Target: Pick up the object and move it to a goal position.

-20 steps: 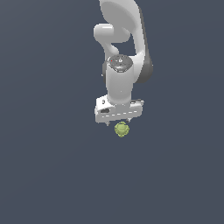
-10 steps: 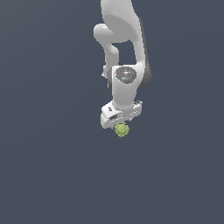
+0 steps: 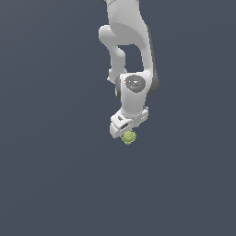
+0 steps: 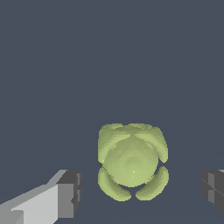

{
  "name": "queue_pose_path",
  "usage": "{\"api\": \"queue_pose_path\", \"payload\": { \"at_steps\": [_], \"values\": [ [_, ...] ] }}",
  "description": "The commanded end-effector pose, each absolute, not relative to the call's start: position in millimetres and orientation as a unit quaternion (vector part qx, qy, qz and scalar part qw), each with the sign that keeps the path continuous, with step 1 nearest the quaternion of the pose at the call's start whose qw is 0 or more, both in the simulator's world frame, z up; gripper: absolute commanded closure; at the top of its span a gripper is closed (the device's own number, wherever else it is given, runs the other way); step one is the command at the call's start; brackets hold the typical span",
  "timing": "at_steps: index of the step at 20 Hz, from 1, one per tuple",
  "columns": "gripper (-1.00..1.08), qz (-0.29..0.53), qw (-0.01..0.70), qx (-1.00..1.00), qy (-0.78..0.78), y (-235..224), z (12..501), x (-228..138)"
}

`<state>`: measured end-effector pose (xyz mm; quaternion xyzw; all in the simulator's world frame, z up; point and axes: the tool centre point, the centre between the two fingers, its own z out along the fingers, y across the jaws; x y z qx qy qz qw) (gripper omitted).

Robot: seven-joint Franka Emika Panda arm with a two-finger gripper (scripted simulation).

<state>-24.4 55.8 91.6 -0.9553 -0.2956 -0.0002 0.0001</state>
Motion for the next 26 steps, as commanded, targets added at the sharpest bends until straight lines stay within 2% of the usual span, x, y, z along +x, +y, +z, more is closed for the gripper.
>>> {"api": "queue_pose_path", "payload": {
  "at_steps": [1,7,21,22,26],
  "values": [
    [-0.92,0.0,0.0,-0.953,-0.302,56.6,89.7,-25.4],
    [-0.92,0.0,0.0,-0.954,-0.3,56.5,84.7,-25.4],
    [-0.92,0.0,0.0,-0.953,-0.303,56.8,39.5,-25.8],
    [1.08,0.0,0.0,-0.953,-0.303,56.8,39.5,-25.8],
    [1.08,0.0,0.0,-0.953,-0.303,56.8,39.5,-25.8]
  ]
}}
